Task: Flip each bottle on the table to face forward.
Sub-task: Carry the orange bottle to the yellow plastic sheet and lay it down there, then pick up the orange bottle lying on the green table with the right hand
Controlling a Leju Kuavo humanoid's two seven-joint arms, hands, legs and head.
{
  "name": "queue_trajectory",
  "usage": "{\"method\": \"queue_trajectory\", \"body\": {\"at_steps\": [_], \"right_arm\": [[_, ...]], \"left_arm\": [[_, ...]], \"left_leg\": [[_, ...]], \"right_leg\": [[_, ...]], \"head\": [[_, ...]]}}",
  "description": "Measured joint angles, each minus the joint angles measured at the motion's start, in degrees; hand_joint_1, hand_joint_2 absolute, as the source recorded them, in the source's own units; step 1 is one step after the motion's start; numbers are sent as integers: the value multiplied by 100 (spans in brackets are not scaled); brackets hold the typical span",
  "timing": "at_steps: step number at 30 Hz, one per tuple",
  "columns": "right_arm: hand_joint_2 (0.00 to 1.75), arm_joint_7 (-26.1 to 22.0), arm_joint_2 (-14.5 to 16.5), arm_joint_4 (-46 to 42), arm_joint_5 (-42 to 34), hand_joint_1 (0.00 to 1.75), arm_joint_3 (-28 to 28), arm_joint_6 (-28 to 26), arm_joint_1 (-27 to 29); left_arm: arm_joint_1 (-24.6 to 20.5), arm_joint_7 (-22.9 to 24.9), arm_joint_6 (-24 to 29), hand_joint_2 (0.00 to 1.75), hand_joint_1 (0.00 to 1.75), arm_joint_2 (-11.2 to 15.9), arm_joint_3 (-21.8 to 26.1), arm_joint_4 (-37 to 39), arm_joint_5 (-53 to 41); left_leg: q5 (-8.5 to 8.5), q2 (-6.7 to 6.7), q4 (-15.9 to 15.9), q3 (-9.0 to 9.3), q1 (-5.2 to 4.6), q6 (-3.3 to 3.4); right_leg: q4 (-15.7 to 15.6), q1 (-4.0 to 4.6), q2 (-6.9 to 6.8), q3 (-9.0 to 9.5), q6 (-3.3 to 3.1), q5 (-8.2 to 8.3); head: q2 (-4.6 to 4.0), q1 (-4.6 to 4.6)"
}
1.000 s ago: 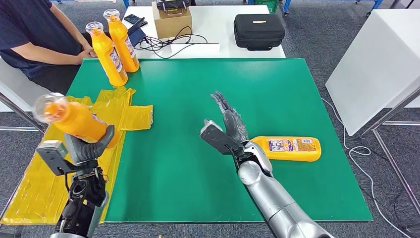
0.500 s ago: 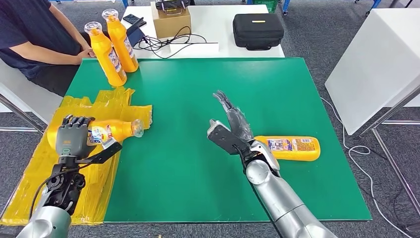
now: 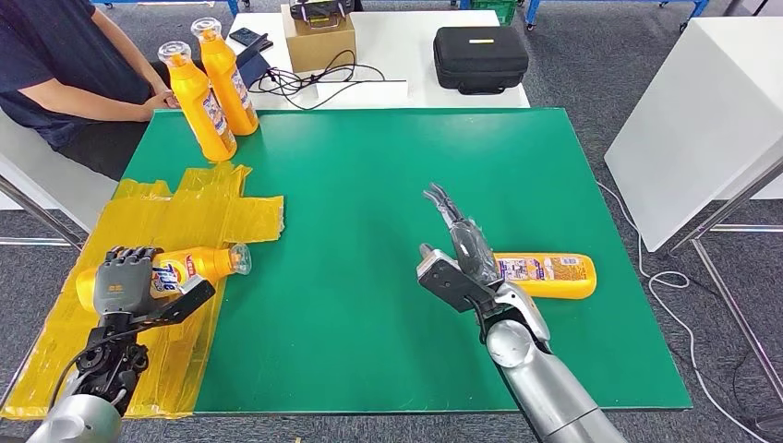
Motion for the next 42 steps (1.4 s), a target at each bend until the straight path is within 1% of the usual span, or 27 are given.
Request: {"method": "queue_trajectory", "body": {"at_steps": [6,7,10,11,15,21,28,34,37,42], "right_arm": [[0,-6,-81,-77,-1,0,12,-1,43],[0,-7,-89,-86,-1,0,12,-1,48],[0,-8,-121,-141,-14,0,12,-14,84],[0,-8,-138,-174,-20,0,12,-23,105],[0,-6,-221,-307,-34,0,12,-50,204],[0,-10,-298,-378,-58,0,14,-51,255],[0,-128,-333,-326,-232,0,30,-50,191],[0,-145,-369,-288,-288,0,42,-93,168],[0,-148,-395,-283,-305,0,46,-113,169],[0,-163,-437,-282,-327,0,47,-125,199]], "left_arm": [[-56,2,0,175,175,23,1,130,-7],[-64,2,0,175,131,23,1,141,-7],[-117,-8,0,44,0,31,-13,241,-6],[-150,-16,0,0,0,39,-29,307,-5],[-274,-170,0,0,0,90,-135,561,81],[-259,-520,0,0,0,114,-235,643,301],[8,-1250,0,0,0,93,-329,345,471],[46,-1507,0,0,0,29,-471,183,494],[51,-1586,0,0,0,19,-641,145,758],[122,-1606,0,0,0,33,-1172,-10,1639]], "left_leg": [[0,0,0,3,0,-1],[1,0,-1,3,1,-1],[3,-5,-1,5,1,-4],[4,-9,-1,6,1,-5],[6,-18,-1,8,1,-4],[7,-17,-1,8,0,-3],[7,-16,-1,6,0,-3],[7,-16,-1,5,0,-3],[7,-15,-1,5,1,-3],[7,-16,-1,3,1,-3]], "right_leg": [[1,2,0,1,0,0],[1,3,0,1,0,0],[2,3,-2,4,0,0],[2,3,-4,5,0,0],[2,2,-15,13,0,0],[2,0,-14,14,0,0],[1,1,-14,8,0,0],[1,1,-14,7,0,0],[1,2,-14,7,0,0],[2,2,-14,8,0,0]], "head": [[0,-1],[0,-1],[0,-1],[0,-1],[0,-1],[0,-1],[0,0],[0,0],[0,-1],[0,-1]]}}
